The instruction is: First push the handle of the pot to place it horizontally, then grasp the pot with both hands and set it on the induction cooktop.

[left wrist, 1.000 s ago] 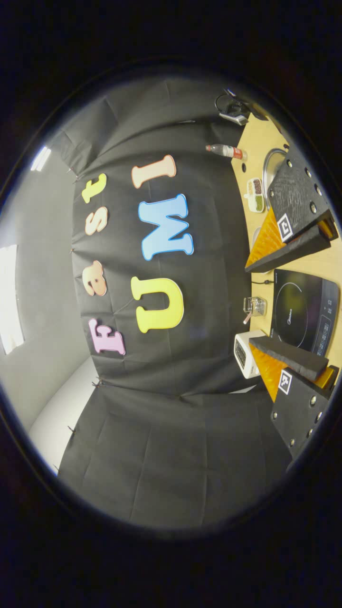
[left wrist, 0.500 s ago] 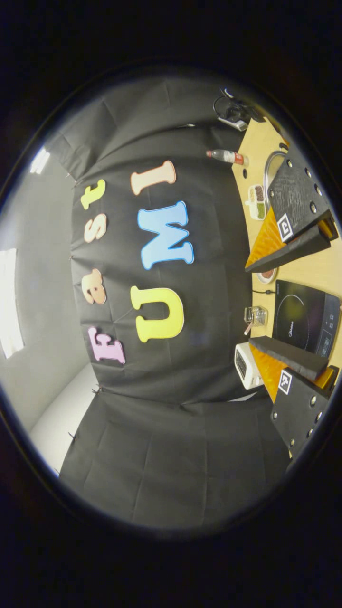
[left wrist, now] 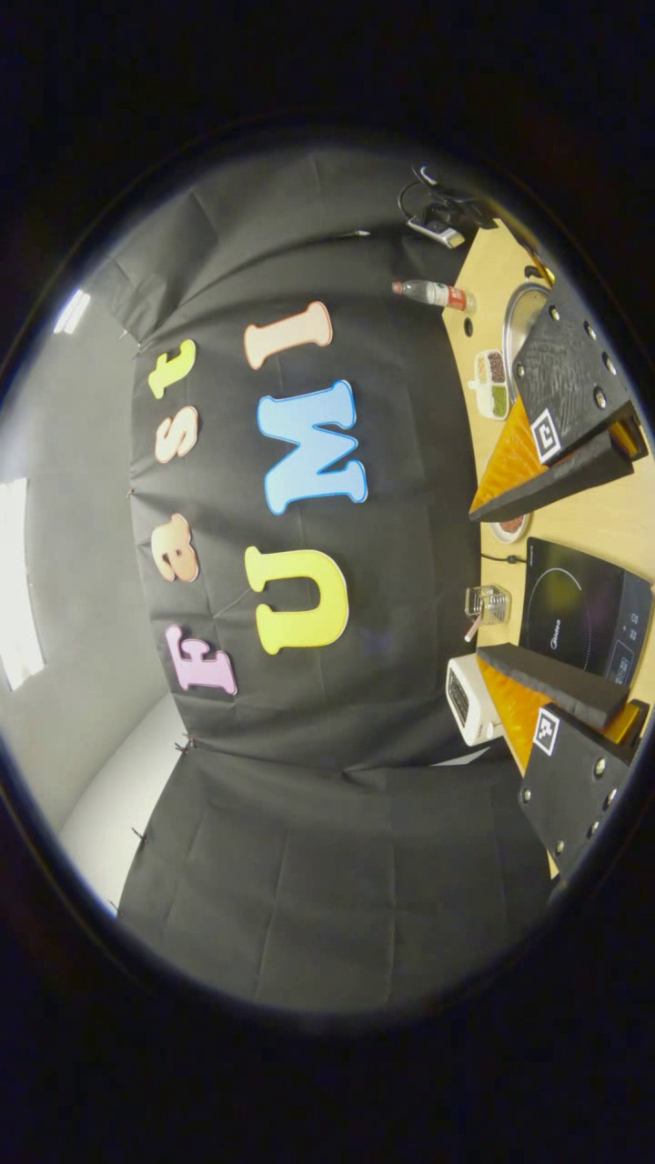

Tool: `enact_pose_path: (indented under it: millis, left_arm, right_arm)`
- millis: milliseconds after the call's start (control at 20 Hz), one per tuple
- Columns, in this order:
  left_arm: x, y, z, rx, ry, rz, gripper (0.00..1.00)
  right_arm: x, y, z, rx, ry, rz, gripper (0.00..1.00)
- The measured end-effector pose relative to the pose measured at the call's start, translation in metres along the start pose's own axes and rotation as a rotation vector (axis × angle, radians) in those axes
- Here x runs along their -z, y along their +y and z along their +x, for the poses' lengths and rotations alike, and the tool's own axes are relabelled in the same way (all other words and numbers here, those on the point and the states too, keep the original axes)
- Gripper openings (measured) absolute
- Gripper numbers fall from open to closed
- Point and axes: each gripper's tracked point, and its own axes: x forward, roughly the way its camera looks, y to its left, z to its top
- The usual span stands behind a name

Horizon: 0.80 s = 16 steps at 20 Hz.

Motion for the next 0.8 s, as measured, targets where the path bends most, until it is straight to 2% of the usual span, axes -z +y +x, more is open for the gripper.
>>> enact_pose_path:
  millis: [750, 800]
  left_arm:
    - [0.006, 0.004, -0.003, -0.07, 0.028, 0.022, 0.79]
    - [0.006, 0.006, -0.005, -0.075, 0.03, 0.023, 0.82]
  right_arm:
    - [-0.021, -0.046, 0.023, 0.05, 0.003, 0.074, 0.02]
    - [-0.022, -0.049, 0.025, 0.057, 0.002, 0.083, 0.02]
